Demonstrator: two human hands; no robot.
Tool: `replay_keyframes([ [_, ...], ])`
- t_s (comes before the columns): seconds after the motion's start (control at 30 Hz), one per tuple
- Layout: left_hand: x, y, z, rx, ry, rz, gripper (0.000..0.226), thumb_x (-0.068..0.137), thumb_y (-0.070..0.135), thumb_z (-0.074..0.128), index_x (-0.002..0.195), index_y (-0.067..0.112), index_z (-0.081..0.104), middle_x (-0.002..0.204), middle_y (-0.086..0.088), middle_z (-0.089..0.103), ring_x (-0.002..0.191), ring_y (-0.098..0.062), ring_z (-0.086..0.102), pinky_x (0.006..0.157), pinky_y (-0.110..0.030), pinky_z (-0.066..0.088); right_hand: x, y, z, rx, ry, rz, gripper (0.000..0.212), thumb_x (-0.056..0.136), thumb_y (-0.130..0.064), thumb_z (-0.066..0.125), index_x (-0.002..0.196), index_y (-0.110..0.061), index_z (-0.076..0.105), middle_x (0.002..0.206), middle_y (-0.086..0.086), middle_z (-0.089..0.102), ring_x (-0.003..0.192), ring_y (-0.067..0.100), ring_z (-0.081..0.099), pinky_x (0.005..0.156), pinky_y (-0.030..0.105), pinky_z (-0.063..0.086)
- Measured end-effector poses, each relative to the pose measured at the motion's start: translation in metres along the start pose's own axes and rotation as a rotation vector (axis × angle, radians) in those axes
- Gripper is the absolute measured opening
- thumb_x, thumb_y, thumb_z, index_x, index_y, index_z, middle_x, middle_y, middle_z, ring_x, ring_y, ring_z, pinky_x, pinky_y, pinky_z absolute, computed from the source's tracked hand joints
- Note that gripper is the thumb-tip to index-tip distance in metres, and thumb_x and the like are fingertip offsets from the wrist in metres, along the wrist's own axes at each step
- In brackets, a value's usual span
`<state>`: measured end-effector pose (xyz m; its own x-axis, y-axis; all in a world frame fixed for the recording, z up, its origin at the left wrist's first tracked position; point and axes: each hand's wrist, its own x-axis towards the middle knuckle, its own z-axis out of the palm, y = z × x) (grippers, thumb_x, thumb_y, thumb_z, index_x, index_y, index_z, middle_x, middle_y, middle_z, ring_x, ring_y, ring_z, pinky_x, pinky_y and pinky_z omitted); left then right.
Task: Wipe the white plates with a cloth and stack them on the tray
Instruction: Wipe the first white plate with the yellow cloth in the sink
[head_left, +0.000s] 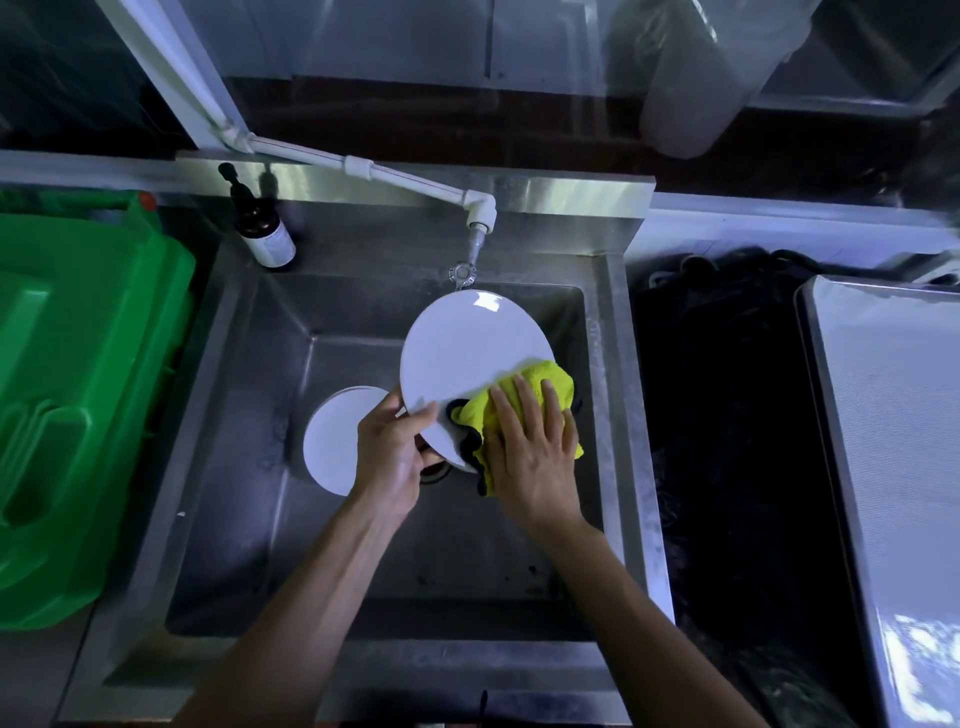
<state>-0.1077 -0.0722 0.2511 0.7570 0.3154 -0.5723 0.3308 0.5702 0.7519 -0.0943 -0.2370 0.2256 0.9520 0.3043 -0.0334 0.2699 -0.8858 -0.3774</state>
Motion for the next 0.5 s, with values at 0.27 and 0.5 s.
replay_keyframes([
  [0.27, 0.005, 0.004, -0.002, -0.033, 0.055, 0.027, 0.021, 0.094, 0.009, 0.065, 0.113, 0.006, 0.074, 0.113, -0.020, 0.074, 0.103, -0.041, 0.071, 0.090, -0.051, 0.057, -0.028, -0.025, 0.005, -0.018, 0.016, -0.128, 0.051, 0.105, -0.043, 0.033, 0.153, -0.026, 0.040, 0.163, 0.004, 0.029, 0.154, 0.034, 0.011, 0.119, 0.061, 0.021],
  [0.5, 0.005, 0.009, -0.015, 0.077, 0.013, 0.044, 0.022, 0.092, 0.006, 0.064, 0.109, 0.013, 0.075, 0.106, -0.010, 0.076, 0.090, -0.030, 0.074, 0.069, -0.048, 0.061, -0.010, 0.010, 0.000, -0.092, 0.040, -0.124, 0.051, 0.104, -0.044, 0.038, 0.153, -0.032, 0.037, 0.165, 0.000, 0.023, 0.155, 0.031, 0.008, 0.119, 0.056, 0.019],
])
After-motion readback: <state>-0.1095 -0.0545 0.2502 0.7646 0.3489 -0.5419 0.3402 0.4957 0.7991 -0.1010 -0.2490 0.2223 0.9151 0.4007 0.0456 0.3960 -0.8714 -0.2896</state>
